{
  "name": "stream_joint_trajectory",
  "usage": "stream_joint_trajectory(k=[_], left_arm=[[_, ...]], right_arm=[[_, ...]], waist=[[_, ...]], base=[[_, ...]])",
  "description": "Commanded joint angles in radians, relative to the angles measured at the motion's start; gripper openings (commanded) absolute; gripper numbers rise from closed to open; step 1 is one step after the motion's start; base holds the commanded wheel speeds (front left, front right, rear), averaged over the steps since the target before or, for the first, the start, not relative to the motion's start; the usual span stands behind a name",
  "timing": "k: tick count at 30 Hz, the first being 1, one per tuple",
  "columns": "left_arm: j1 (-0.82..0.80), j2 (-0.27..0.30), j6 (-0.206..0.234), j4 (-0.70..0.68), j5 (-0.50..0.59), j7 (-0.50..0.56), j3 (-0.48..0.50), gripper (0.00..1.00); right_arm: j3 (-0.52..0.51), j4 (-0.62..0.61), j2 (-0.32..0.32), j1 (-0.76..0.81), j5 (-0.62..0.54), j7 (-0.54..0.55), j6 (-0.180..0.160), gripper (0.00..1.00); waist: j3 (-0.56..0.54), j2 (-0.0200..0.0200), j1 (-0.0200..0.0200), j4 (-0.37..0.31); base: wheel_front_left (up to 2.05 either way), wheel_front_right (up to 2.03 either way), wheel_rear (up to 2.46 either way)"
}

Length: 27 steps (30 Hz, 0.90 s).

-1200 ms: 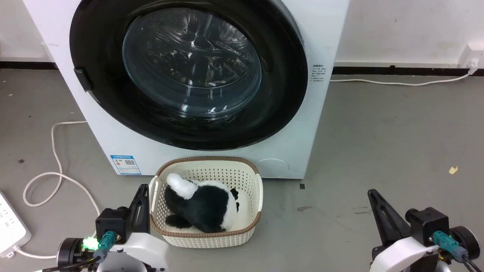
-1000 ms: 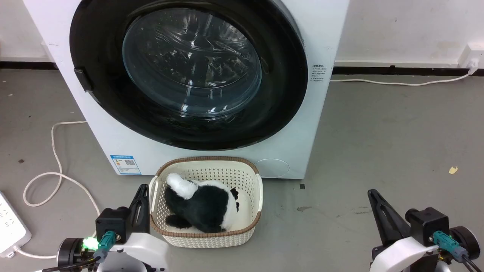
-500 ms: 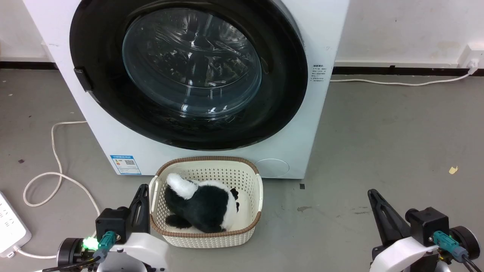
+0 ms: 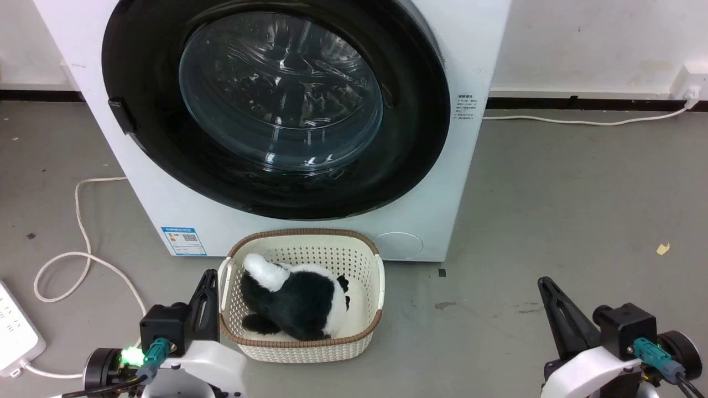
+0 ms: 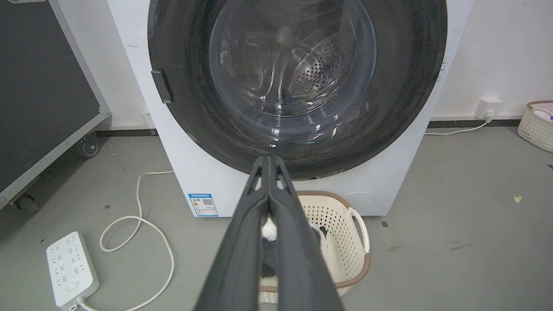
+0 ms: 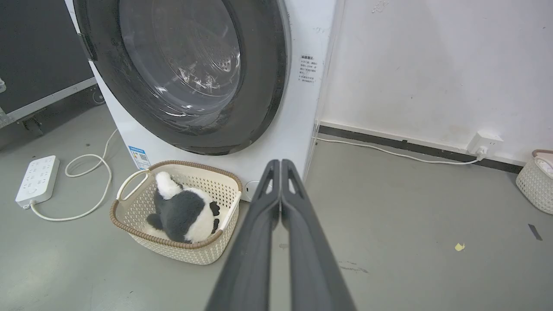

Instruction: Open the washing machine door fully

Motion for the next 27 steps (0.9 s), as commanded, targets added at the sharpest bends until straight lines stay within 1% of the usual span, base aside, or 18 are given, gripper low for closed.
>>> stream_joint_trajectory(k=[1,27], left_arm=[[0.014,0.0,-0.004,-0.004,0.009,0.0,0.0,0.0],[0.014,0.0,-0.004,-0.004,0.009,0.0,0.0,0.0]], right_arm=[[-0.001,0.002,0.005,-0.012,-0.008,0.001,-0.001,0.0],[-0.001,0.002,0.005,-0.012,-0.008,0.001,-0.001,0.0]], waist=[[0.0,0.0,0.0,0.0],[0.0,0.0,0.0,0.0]], base=[[0.0,0.0,0.0],[0.0,0.0,0.0]])
